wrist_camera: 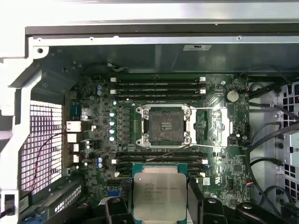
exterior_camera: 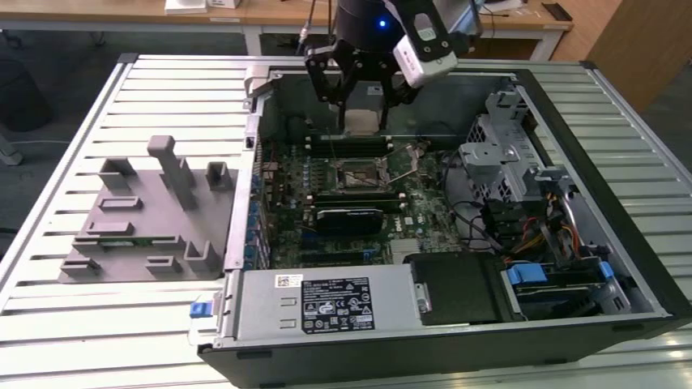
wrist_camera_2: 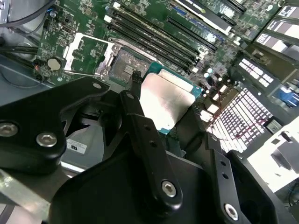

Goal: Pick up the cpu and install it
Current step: 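Pick up the cpu and move it towards the insertion slot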

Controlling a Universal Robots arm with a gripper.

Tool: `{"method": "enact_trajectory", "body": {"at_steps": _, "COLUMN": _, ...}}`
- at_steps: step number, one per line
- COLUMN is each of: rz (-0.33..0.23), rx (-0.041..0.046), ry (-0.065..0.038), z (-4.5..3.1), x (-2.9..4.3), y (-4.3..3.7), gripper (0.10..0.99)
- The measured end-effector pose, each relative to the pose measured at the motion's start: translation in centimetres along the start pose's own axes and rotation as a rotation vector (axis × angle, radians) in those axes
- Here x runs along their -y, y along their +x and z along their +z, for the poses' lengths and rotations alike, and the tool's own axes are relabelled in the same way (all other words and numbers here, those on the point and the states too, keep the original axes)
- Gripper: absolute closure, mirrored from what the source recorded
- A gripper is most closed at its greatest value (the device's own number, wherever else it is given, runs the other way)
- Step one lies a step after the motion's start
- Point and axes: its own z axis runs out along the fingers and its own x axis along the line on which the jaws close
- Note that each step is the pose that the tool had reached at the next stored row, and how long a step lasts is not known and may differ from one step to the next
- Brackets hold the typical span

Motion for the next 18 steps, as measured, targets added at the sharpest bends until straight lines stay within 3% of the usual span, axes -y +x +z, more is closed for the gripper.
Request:
{"method": "enact_trajectory", "body": {"at_steps": 10, "rz": 0.000, "rx": -0.0080, "ry": 0.000, "z": 1.81, "x": -0.53, "y": -1.60, "gripper": 0.541}}
{"method": "enact_trajectory", "body": {"at_steps": 18, "rz": 0.000, "rx": -0.0087, "ry": -0.001, "z": 3.28, "x": -1.06, "y": -2.12, "gripper": 0.541}}
